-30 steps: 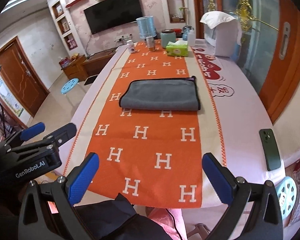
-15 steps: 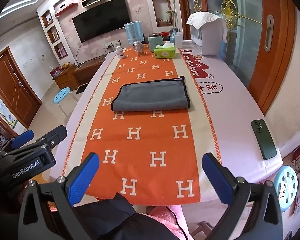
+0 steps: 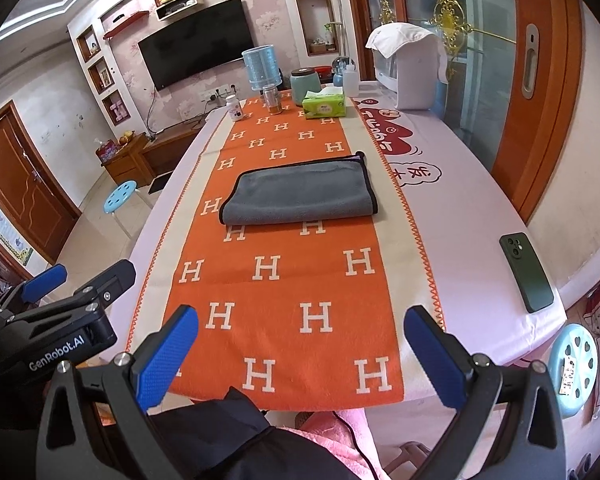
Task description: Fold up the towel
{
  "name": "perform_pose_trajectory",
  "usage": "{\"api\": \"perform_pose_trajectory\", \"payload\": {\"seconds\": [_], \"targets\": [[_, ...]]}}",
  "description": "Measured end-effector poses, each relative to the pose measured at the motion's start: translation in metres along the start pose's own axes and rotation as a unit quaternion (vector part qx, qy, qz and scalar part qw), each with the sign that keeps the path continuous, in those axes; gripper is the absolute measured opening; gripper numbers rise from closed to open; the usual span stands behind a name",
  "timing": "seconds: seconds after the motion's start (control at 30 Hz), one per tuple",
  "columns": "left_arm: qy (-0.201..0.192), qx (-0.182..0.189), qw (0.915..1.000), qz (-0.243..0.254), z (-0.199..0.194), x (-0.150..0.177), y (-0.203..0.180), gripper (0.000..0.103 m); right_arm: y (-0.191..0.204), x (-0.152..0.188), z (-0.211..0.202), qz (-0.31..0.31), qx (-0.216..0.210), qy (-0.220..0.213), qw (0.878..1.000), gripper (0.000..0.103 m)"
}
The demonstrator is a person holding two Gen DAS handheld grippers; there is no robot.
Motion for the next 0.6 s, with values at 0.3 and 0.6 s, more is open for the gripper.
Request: {"api": "perform_pose_trajectory", "payload": {"seconds": [0.3,0.6], "targets": [[-0.002,0.005,1.0000,0.002,-0.0006,-0.0007,0.0041,0.102,0.0031,0.0003,0.0022,-0.001,-0.001,0.004,1.000,0.103],[-0.006,0.006,0.9999,-0.006,-0.0006,-0.0027,0.0078,0.102,0.0079,-0.0034,0.0097,-0.005,0.000,0.007,1.000,0.103]]}}
Point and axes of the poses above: each gripper's, at about its wrist camera, not at the fingertips, and z roughly the way its jaws point, y to its left, x to its underside, the point moved 2 cm from there along z, roughly the way its jaws point, and after that the axes turned 8 degrees about y, right-handed, at the moved point
